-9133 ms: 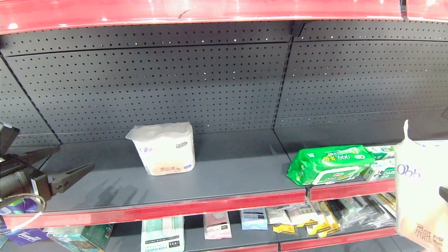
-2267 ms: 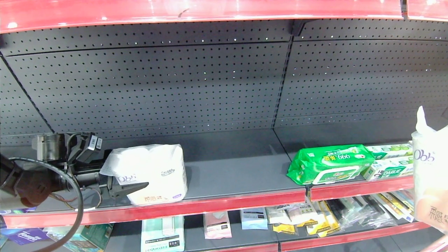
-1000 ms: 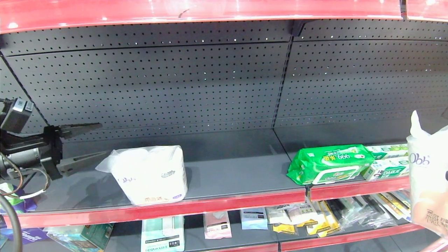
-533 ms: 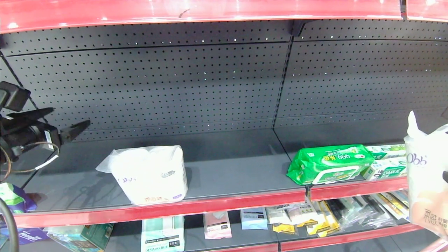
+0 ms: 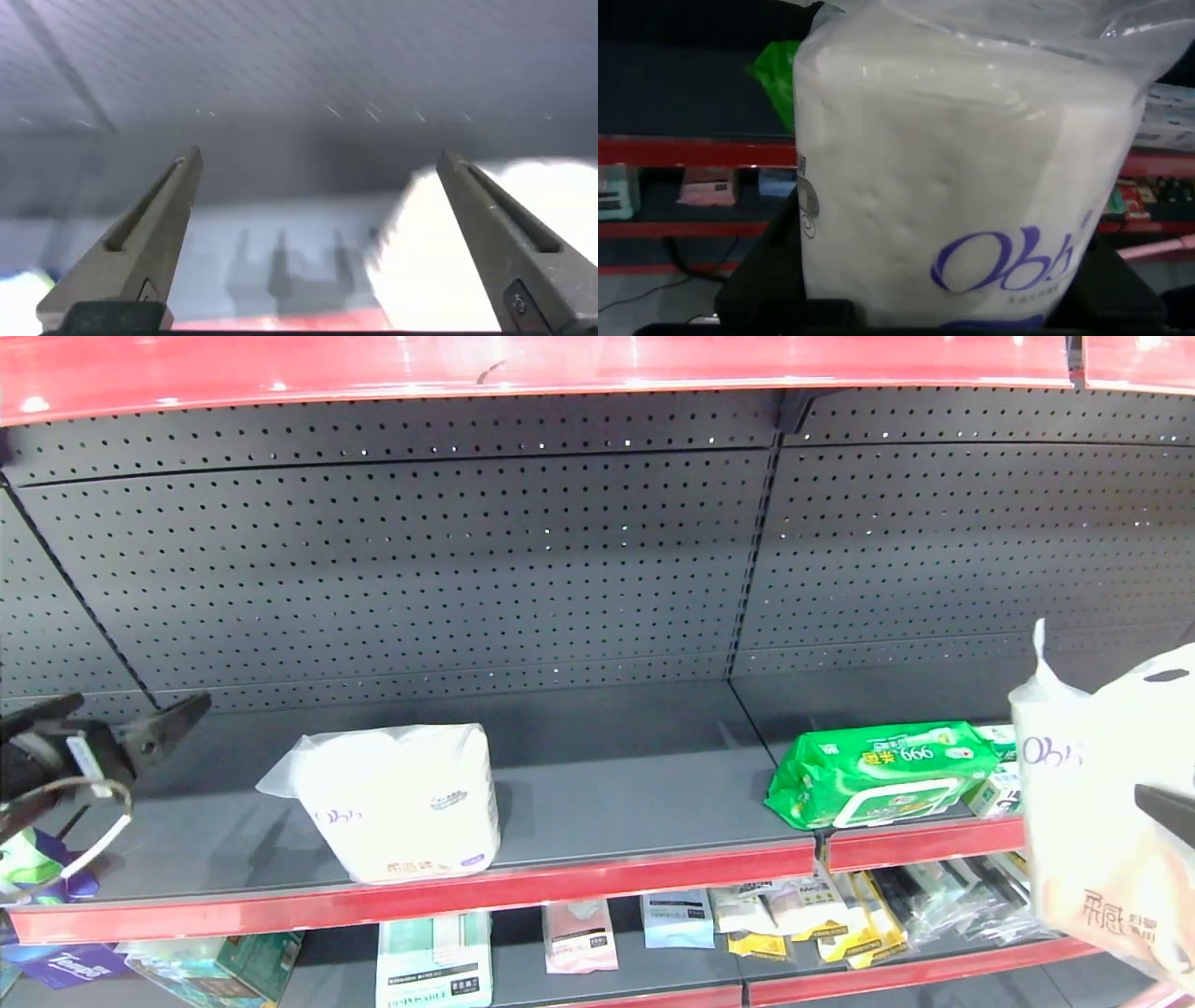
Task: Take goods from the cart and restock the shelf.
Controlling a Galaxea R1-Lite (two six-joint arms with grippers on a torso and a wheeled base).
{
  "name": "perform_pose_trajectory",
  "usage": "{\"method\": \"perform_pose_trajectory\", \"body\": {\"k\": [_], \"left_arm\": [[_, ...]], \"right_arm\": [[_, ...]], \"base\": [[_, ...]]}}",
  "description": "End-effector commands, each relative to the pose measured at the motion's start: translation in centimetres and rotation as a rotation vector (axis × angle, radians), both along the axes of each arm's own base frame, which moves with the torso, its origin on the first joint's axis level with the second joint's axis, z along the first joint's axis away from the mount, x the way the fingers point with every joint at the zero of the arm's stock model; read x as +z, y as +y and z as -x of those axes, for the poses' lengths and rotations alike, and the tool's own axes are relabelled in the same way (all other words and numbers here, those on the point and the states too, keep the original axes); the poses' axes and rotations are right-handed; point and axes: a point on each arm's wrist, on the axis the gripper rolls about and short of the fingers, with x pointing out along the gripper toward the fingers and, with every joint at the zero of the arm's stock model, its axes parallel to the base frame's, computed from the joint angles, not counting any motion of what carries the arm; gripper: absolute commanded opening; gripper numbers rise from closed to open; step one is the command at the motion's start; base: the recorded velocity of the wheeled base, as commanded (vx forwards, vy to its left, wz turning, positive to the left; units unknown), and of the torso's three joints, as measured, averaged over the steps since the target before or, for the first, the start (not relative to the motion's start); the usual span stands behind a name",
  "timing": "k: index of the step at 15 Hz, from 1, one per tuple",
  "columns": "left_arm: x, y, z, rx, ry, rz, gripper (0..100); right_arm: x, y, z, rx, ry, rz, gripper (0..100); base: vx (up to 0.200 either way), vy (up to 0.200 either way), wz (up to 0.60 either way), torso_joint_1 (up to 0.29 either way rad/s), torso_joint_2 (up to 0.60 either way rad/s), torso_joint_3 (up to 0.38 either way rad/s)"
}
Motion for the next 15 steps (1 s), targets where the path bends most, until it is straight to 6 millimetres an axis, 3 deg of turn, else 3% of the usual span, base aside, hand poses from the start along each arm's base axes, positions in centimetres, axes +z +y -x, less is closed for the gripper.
{"method": "perform_pose_trajectory", "body": {"k": [1, 2, 4, 9, 11, 15], "left_arm": [[-0.7, -2.5, 11.2, -0.201, -0.015, 0.025, 100], [-1.7, -3.3, 15.9, -0.286, 0.026, 0.014, 100], [-3.1, -3.2, 21.1, -0.385, 0.090, 0.008, 100], [-5.1, -3.1, 24.1, -0.393, 0.034, -0.002, 100], [-5.8, -3.1, 24.3, -0.393, 0.057, -0.014, 100], [-6.1, -3.1, 24.4, -0.393, 0.045, -0.042, 100]], "right_arm": [[0.3, 0.1, 0.2, 0.066, -0.006, -0.016, 0], [0.4, 0.2, 0.2, 0.131, -0.002, -0.005, 0], [0.4, 0.2, 0.2, 0.162, 0.002, -0.008, 0], [0.4, 0.5, -0.2, 0.185, -0.008, -0.020, 0], [0.3, 0.5, -0.2, 0.194, -0.003, -0.024, 0], [0.2, 0.5, -0.6, 0.186, 0.009, -0.025, 0]], "base": [[0.000, 0.000, 0.00, 0.000, 0.00, 0.000], [0.000, 0.000, 0.00, 0.000, 0.00, 0.000], [0.000, 0.000, 0.00, 0.000, 0.00, 0.000], [0.000, 0.000, 0.00, 0.000, 0.00, 0.000], [0.000, 0.000, 0.00, 0.000, 0.00, 0.000], [0.000, 0.000, 0.60, 0.006, 0.00, 0.005]]}}
